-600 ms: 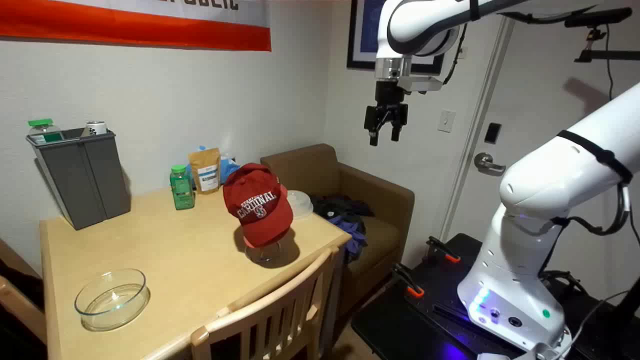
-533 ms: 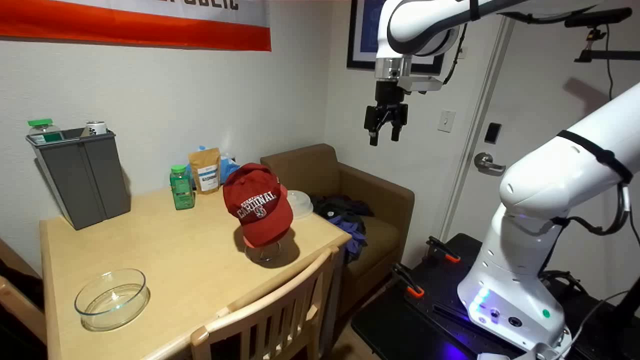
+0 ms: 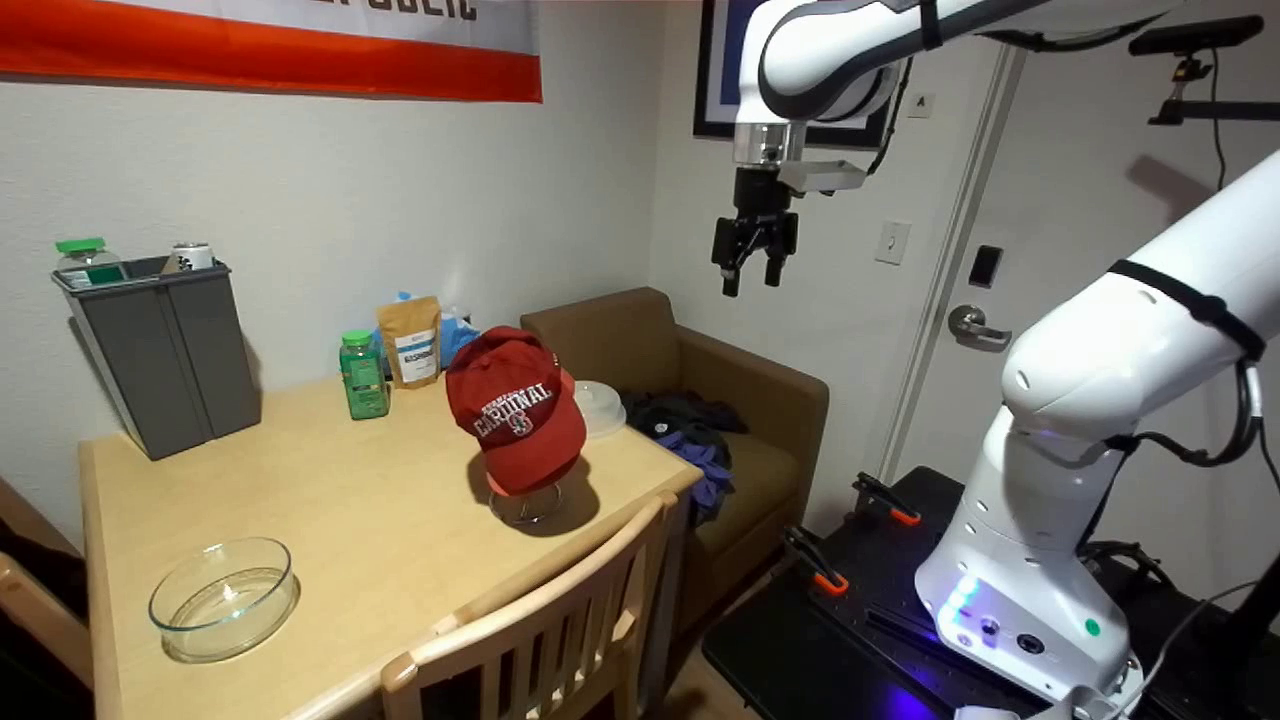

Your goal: Put the maroon cape on the table

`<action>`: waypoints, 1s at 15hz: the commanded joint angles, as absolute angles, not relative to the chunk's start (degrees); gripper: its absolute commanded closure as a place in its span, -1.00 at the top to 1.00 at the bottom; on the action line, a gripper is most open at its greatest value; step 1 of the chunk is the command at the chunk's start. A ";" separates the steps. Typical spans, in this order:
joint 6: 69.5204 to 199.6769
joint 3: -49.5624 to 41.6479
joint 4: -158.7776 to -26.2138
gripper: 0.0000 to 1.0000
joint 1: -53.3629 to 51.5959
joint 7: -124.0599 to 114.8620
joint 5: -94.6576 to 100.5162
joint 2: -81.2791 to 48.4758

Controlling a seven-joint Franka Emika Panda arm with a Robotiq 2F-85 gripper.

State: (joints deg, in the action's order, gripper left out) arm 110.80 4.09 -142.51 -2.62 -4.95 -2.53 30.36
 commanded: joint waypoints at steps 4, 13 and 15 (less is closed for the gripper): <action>117.33 6.69 -132.03 1.00 -6.60 -3.61 -4.18 13.31; 115.58 10.15 -109.87 1.00 -10.20 -2.91 -0.42 -9.83; 114.22 10.28 -105.10 1.00 -10.90 -2.00 0.40 -13.87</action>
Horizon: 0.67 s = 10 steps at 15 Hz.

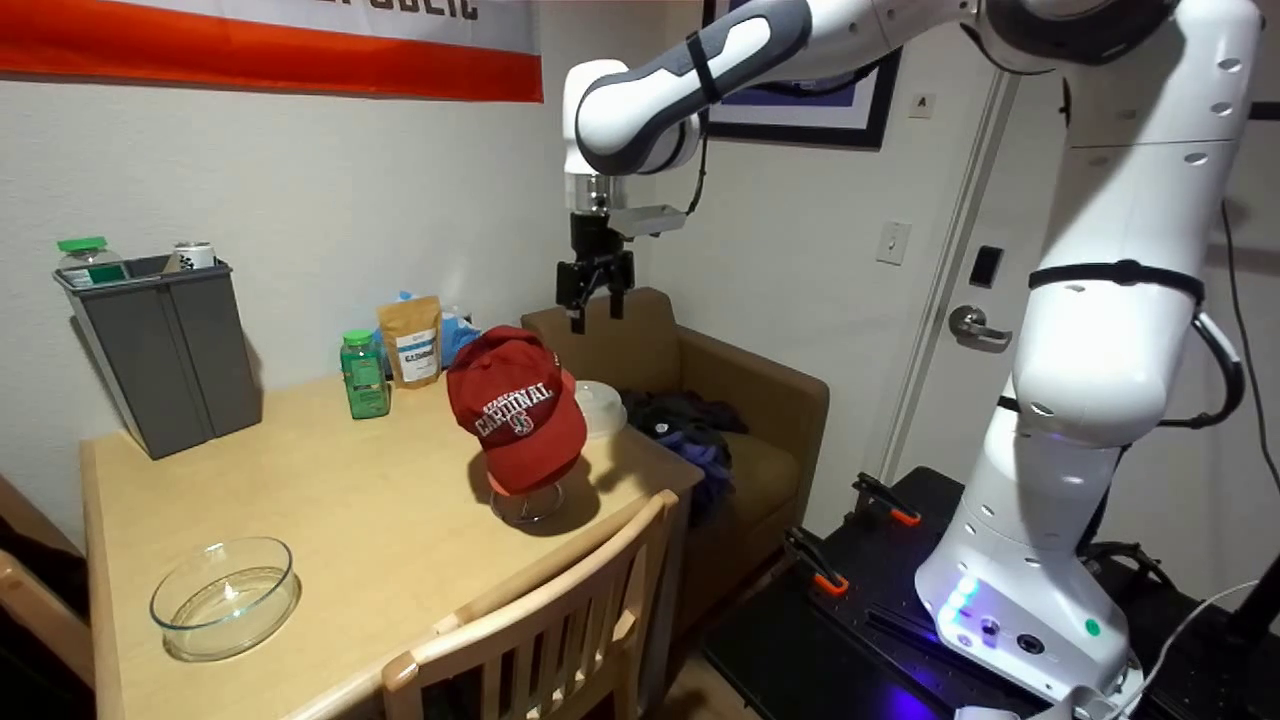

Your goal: Put the maroon cape on the table

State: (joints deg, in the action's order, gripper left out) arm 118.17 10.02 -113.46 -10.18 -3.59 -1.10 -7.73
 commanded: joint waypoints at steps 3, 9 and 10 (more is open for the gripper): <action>112.56 10.19 -98.99 1.00 -11.77 -0.79 0.90 -19.06; 108.72 9.86 -89.64 1.00 -12.91 1.05 1.19 -26.81; 107.99 9.77 -88.33 1.00 -13.02 1.05 1.20 -27.92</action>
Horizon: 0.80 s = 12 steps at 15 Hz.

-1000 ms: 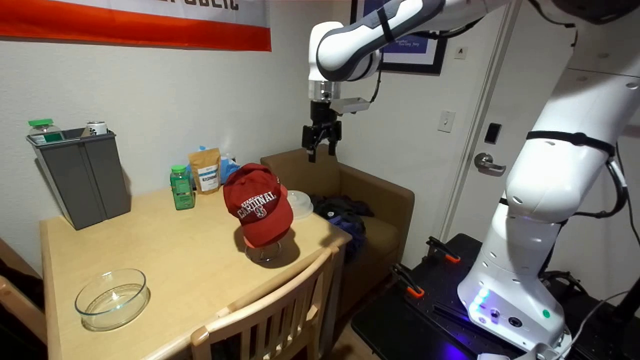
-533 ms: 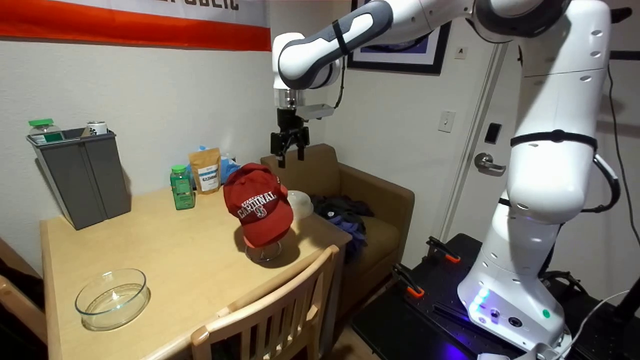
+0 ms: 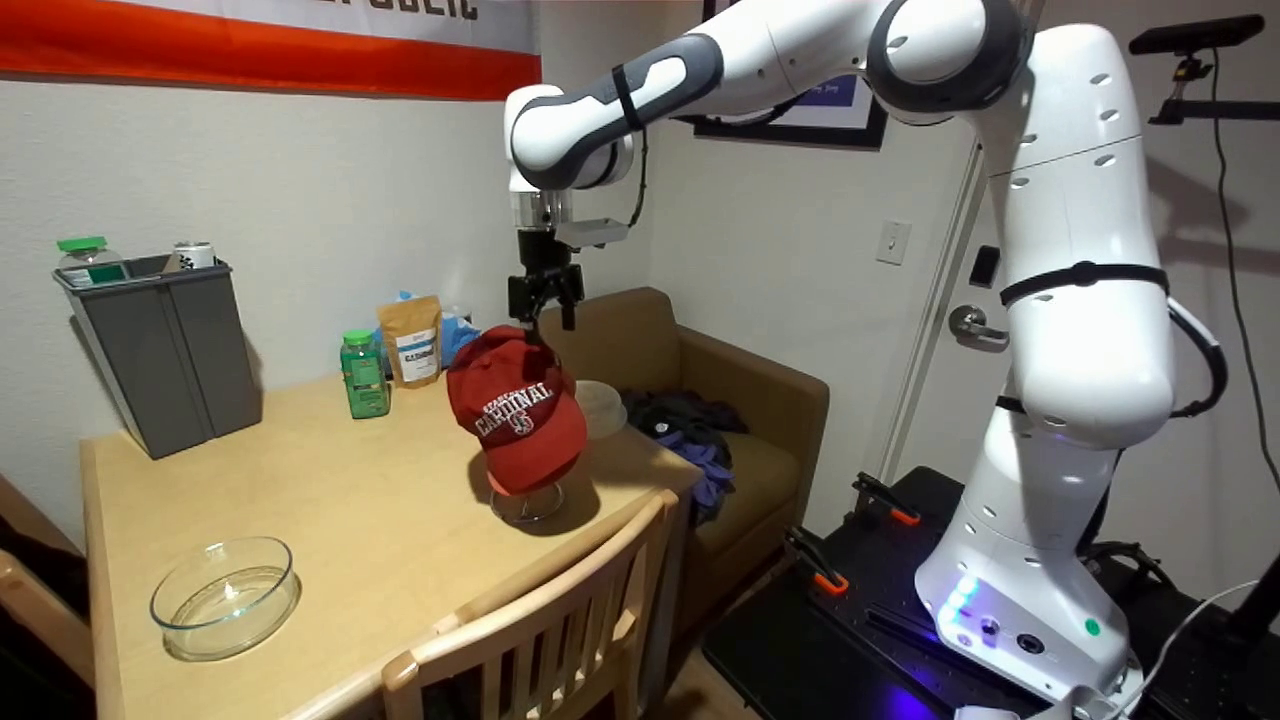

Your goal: Put the maroon cape on the table

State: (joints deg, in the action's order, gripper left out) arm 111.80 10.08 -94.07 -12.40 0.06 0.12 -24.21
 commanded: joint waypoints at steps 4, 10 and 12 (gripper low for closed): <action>105.58 9.47 -83.96 0.50 -13.59 1.02 2.30 -31.14; 103.62 9.02 -80.10 0.37 -13.72 1.00 2.72 -33.54; 103.41 8.85 -79.29 0.47 -13.54 1.03 2.54 -33.96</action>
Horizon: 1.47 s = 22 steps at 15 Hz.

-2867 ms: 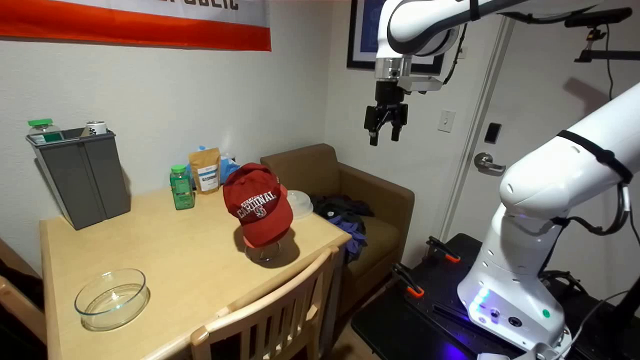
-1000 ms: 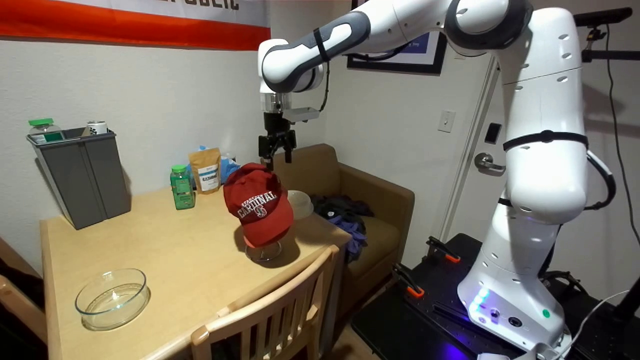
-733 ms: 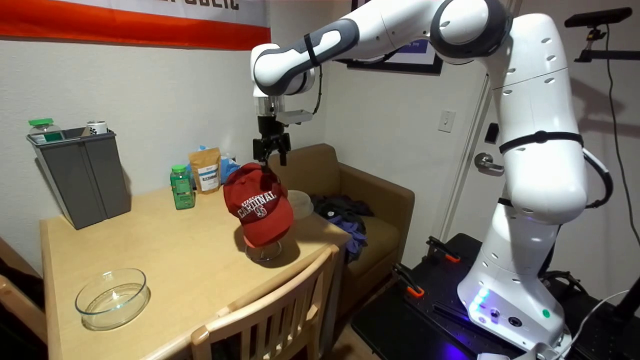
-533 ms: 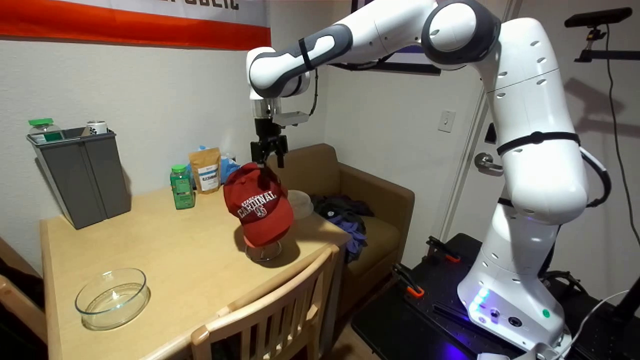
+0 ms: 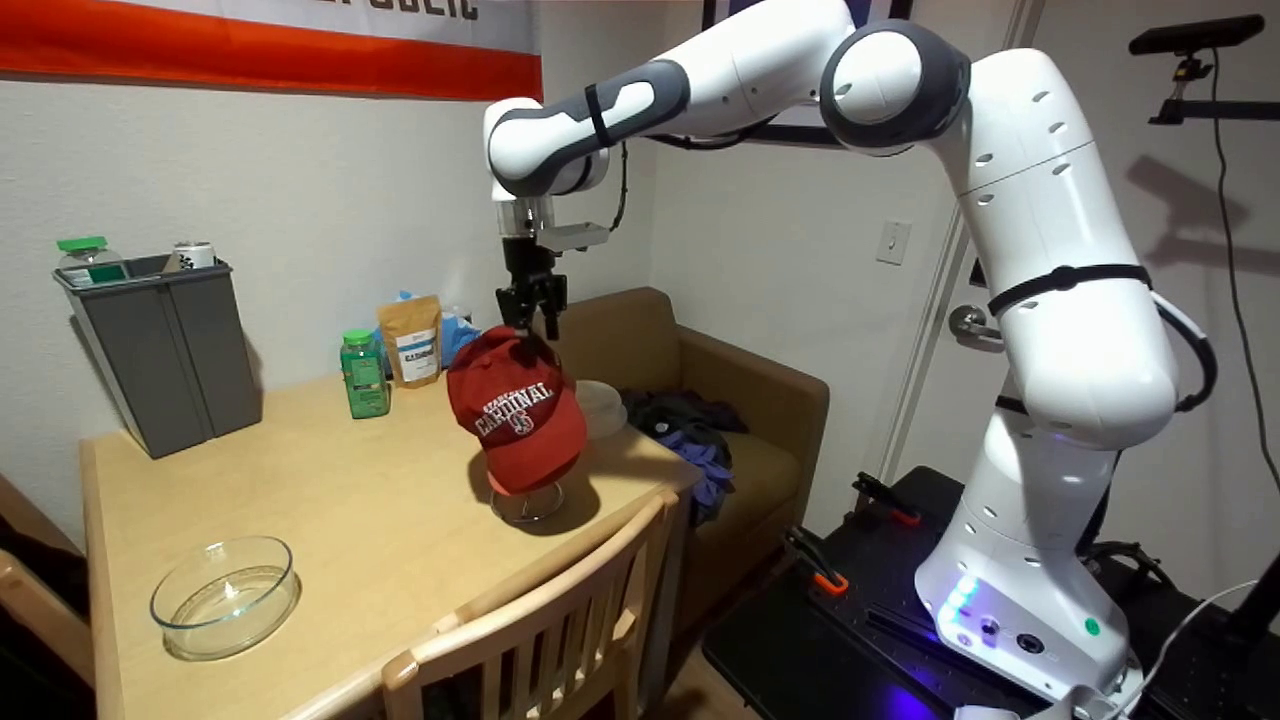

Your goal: Put the maroon cape on the table

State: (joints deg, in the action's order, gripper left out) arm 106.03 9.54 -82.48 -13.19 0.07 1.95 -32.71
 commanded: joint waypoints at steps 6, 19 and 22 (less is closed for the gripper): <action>102.51 8.19 -77.66 0.18 -12.99 1.23 2.26 -34.72; 101.28 7.84 -77.11 -0.79 -12.84 1.39 2.07 -35.04; 100.94 7.73 -77.20 -0.31 -12.98 1.32 2.41 -35.04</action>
State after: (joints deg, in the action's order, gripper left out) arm 103.46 7.93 -79.04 -12.95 0.08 1.95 -34.49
